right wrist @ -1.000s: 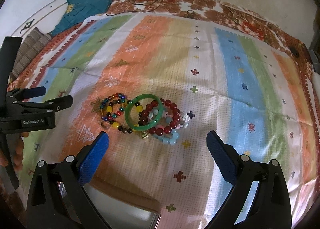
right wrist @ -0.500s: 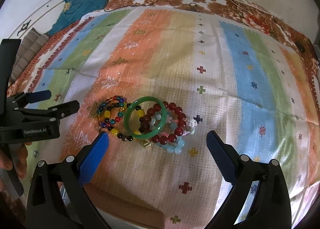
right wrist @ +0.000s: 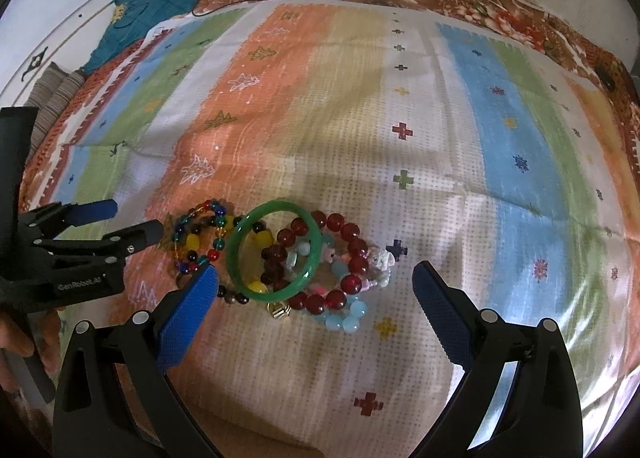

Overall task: Organize jewelry
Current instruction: 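Grasp the green jade bangle with the right tool while the left grasps the multicolour bead bracelet, then lift the green bangle with the right tool while the left lifts the multicolour bracelet, then lower the multicolour bracelet into the tin with the left tool while the right drops the green bangle in, then move both open tools back to the remaining bracelets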

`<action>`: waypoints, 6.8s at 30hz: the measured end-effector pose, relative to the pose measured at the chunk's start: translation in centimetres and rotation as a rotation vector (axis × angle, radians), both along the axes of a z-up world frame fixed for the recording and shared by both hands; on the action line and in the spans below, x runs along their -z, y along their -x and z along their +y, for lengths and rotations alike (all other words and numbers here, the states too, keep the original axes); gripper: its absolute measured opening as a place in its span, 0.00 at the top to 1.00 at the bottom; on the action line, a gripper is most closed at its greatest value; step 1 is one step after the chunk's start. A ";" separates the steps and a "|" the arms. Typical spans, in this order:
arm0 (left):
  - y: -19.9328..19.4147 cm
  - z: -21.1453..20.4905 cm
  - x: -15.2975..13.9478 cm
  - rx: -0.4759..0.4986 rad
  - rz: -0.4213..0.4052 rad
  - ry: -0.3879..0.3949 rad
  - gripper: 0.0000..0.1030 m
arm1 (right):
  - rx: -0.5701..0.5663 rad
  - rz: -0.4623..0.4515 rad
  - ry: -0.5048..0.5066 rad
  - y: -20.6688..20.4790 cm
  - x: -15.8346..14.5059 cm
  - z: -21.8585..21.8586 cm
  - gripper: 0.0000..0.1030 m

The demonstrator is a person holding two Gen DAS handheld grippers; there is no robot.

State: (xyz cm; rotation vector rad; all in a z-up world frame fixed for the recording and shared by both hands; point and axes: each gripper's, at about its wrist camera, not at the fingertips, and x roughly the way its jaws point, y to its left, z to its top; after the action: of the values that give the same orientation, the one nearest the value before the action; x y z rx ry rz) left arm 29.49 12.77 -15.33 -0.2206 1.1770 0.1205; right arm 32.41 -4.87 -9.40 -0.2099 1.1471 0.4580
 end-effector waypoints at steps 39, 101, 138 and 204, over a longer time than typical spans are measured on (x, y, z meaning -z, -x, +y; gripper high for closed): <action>-1.9 -1.3 2.3 0.032 0.045 -0.125 0.73 | -0.043 0.012 0.108 -1.0 2.2 1.5 0.60; 4.3 -4.1 -8.7 0.015 -0.099 -0.053 0.91 | -0.028 -0.130 0.028 4.8 -5.1 -3.9 0.92; 13.9 -11.4 -14.7 0.150 -0.247 -0.013 0.91 | -0.015 -0.212 -0.033 12.8 -9.2 -7.0 0.92; 8.8 -6.3 -9.2 0.009 -0.106 -0.110 0.36 | 0.034 -0.103 -0.017 6.7 -5.1 -5.6 0.34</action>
State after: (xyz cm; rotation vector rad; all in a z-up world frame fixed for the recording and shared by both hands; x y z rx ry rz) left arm 20.69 6.52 -6.16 -0.1232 1.0623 0.1630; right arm 25.72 -10.47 -4.30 -0.1966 1.0437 0.4216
